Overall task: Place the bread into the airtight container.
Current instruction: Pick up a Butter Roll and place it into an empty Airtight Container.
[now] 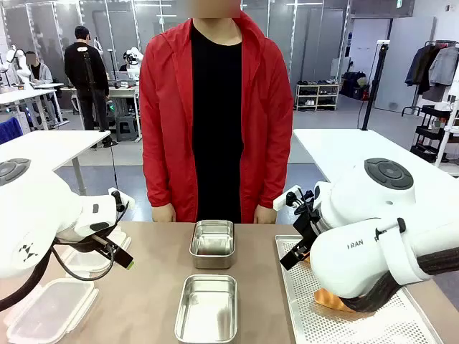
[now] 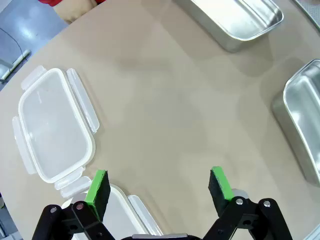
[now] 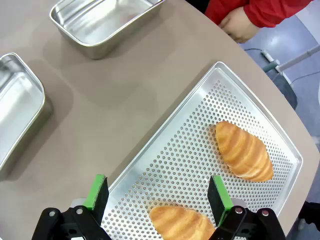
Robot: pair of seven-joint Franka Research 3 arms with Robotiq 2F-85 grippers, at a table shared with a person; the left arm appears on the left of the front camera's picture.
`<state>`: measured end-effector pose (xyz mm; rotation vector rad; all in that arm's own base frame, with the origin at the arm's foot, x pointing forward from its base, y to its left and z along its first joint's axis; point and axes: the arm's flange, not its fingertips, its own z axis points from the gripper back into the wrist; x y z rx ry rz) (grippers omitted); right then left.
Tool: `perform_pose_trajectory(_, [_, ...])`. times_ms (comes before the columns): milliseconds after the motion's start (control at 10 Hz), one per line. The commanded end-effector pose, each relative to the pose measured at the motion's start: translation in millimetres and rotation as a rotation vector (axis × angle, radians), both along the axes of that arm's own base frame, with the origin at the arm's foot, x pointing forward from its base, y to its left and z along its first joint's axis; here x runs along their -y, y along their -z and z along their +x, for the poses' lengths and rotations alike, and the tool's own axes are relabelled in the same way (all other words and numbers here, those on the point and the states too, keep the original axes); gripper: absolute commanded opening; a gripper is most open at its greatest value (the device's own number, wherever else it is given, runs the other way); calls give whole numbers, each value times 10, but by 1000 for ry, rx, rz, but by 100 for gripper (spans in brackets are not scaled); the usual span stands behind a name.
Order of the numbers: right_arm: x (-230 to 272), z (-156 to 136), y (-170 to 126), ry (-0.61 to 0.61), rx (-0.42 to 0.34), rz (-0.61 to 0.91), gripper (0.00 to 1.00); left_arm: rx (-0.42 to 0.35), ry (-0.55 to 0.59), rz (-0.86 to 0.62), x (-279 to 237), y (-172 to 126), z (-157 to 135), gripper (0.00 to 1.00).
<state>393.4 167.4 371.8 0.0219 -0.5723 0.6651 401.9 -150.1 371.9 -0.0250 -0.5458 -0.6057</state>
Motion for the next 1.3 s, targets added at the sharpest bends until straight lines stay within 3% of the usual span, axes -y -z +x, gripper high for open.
perform_pose_trajectory(0, [0,0,0,0,0,0,100,0,0,0,3,0,-1,100])
perform_pose_trajectory(800, [-2,-1,0,-2,1,-2,100,0,0,0,3,0,-1,100])
perform_pose_trajectory(900, [78,78,-321,-26,-27,17,100,0,1,0,3,0,-1,100])
perform_pose_trajectory(1200, [467,148,-1345,-8,-20,57,100,-59,-32,-96,-197,-992,260,100])
